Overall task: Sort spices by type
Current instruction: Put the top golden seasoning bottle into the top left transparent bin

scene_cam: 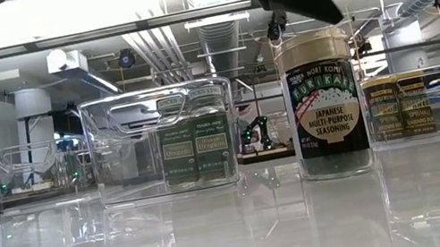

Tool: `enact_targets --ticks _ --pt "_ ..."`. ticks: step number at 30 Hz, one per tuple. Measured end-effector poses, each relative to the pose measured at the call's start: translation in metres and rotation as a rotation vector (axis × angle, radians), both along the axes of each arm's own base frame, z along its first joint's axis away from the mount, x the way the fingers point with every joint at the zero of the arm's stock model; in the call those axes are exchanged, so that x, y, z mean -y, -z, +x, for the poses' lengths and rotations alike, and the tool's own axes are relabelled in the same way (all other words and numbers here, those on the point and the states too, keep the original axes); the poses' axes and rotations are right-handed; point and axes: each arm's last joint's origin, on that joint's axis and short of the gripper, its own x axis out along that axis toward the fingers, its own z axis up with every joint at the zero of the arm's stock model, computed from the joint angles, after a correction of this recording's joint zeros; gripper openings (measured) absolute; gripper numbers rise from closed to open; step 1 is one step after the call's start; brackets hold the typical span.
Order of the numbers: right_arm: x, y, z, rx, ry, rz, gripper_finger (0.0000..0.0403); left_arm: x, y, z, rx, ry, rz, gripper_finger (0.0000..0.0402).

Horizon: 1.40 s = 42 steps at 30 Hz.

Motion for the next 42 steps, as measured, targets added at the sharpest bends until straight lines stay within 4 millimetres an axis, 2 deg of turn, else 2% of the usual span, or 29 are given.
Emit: enact_targets --ticks 12,18,26,30,36,42 --pt "0.0 0.0 0.0 0.015 0.025 0.016 0.0352 -0.005 0.019 -0.006 -0.095 -0.015 0.032 0.0359" --pt "0.0 0.0 0.0 0.014 0.022 0.014 0.0352 -0.006 0.021 -0.006 -0.093 -0.021 0.067 0.036" --pt "0.0 0.0 0.0 0.016 0.022 0.014 0.0352 -0.007 0.038 -0.007 -0.133 -0.025 0.076 0.036" --pt "0.0 0.0 0.0 0.018 0.022 0.011 0.0352 -0.008 0.04 -0.006 -0.131 -0.039 0.068 0.0358" --pt "0.0 -0.001 0.001 0.034 0.022 -0.002 0.0352 -0.009 0.04 -0.005 -0.125 -0.043 0.063 0.0343" --pt "0.0 -0.001 0.001 0.035 0.024 -0.002 0.0352 -0.009 0.04 -0.006 -0.134 -0.05 0.06 0.0295"
